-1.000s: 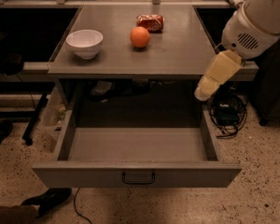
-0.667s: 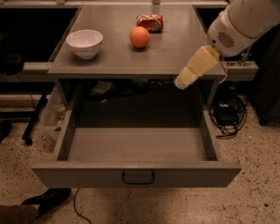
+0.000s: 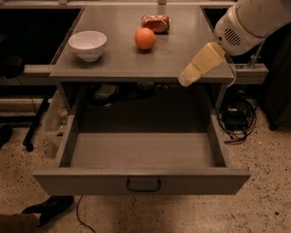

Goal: Place orange into top drawer

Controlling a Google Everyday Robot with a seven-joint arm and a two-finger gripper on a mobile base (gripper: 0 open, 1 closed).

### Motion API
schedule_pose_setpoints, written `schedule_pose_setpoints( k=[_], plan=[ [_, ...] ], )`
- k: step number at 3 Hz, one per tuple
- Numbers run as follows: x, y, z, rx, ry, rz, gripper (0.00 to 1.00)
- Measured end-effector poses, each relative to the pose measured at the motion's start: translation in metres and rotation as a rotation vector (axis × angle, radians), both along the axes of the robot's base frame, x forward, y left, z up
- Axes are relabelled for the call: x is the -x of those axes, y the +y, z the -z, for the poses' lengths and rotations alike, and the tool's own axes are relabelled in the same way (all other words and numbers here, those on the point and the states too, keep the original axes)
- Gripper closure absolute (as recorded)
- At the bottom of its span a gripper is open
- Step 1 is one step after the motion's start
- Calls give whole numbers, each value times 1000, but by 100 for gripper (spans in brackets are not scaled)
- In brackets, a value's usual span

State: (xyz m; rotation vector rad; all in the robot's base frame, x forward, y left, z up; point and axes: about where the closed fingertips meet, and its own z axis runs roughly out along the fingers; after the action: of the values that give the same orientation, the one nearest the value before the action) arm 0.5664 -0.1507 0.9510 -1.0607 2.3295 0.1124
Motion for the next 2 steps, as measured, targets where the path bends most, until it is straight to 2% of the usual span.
schedule_pose_setpoints(
  k=[1, 2],
  plan=[
    [-12, 8, 1, -23, -32, -11, 0],
    [-40, 20, 4, -56, -86, -12, 0]
  ],
)
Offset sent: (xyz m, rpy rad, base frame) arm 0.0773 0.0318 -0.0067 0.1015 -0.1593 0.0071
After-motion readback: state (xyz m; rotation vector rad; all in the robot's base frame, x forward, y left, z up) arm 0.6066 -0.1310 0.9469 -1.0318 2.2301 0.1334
